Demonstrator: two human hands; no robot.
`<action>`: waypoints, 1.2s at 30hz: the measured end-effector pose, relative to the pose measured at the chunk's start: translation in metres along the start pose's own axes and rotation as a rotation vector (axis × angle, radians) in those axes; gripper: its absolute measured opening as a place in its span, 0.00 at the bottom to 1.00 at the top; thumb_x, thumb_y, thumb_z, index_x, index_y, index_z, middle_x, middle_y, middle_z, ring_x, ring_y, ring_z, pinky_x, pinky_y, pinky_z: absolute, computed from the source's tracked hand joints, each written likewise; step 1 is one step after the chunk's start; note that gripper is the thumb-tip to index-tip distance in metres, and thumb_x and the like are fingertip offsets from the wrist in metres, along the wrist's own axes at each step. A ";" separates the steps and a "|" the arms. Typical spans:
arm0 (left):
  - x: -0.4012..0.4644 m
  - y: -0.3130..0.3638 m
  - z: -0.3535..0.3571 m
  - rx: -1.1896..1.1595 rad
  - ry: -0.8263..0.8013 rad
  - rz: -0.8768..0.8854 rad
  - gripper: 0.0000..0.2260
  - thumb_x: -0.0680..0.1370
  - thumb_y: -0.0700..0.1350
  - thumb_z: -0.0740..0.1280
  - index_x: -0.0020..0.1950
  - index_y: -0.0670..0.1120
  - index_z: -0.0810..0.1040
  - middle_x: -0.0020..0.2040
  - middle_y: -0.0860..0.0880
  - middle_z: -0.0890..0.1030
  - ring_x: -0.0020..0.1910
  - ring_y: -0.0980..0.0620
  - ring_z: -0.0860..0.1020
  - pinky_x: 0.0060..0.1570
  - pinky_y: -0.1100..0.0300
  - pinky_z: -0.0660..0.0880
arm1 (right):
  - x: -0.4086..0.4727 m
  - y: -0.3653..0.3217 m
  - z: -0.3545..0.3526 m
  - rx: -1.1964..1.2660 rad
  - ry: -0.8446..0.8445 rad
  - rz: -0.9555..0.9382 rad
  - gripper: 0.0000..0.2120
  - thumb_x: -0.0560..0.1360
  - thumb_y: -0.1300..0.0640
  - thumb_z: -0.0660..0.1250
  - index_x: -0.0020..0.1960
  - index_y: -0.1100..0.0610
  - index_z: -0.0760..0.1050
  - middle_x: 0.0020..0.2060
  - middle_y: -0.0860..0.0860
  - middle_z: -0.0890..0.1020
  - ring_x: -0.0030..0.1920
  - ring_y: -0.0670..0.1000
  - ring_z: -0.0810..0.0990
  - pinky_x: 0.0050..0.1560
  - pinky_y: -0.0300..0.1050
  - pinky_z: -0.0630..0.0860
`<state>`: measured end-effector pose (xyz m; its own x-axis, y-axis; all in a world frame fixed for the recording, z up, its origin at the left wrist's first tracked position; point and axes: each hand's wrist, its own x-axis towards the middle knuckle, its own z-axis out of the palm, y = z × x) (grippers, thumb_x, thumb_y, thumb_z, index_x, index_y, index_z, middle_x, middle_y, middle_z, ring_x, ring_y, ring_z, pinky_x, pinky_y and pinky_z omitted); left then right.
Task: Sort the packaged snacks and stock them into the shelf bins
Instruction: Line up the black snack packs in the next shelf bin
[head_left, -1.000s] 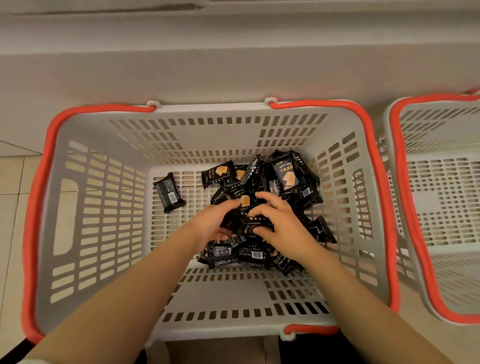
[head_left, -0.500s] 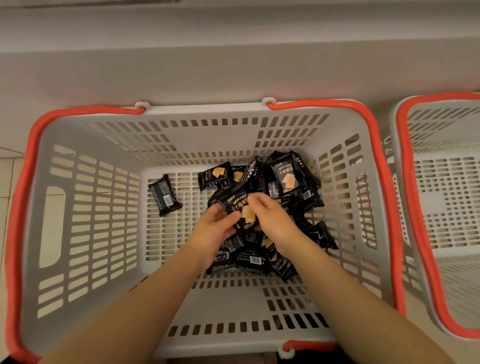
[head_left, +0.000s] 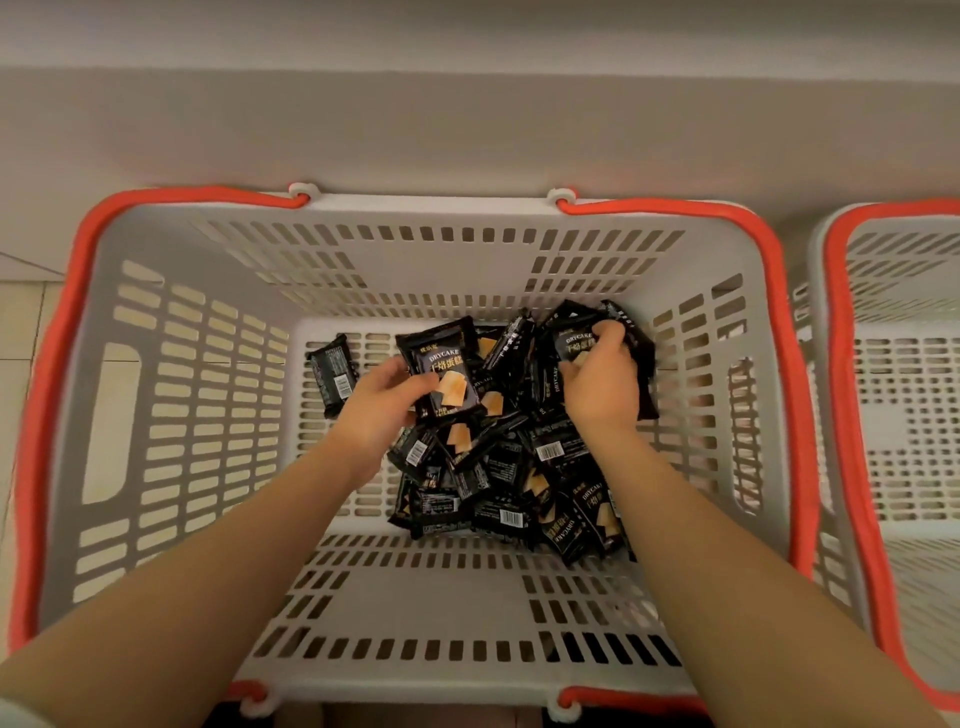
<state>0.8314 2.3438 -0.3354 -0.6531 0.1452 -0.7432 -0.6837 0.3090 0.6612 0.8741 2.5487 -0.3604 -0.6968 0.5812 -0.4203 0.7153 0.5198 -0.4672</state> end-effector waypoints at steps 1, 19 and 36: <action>-0.001 0.001 -0.001 0.043 -0.026 0.015 0.05 0.77 0.43 0.65 0.52 0.49 0.78 0.48 0.52 0.82 0.50 0.50 0.79 0.56 0.52 0.74 | -0.004 0.002 0.002 0.000 0.020 -0.010 0.25 0.74 0.62 0.67 0.68 0.60 0.62 0.61 0.59 0.74 0.61 0.60 0.71 0.59 0.55 0.71; -0.154 0.124 -0.023 0.148 -0.377 0.403 0.16 0.76 0.38 0.66 0.63 0.48 0.73 0.57 0.49 0.81 0.56 0.50 0.79 0.57 0.56 0.74 | -0.147 -0.101 -0.124 0.844 -0.311 -0.209 0.11 0.79 0.60 0.60 0.50 0.45 0.75 0.47 0.41 0.83 0.49 0.40 0.81 0.49 0.36 0.76; -0.258 0.204 -0.078 -0.065 -0.351 0.831 0.12 0.80 0.39 0.58 0.56 0.50 0.77 0.37 0.56 0.82 0.42 0.60 0.79 0.50 0.64 0.76 | -0.236 -0.222 -0.218 0.548 -0.089 -0.927 0.25 0.72 0.58 0.68 0.59 0.34 0.64 0.54 0.38 0.77 0.55 0.33 0.74 0.51 0.24 0.69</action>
<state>0.8349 2.2956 -0.0002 -0.8150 0.5794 -0.0050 -0.0599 -0.0756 0.9953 0.8911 2.4321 0.0120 -0.9717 0.0468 0.2314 -0.1983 0.3703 -0.9075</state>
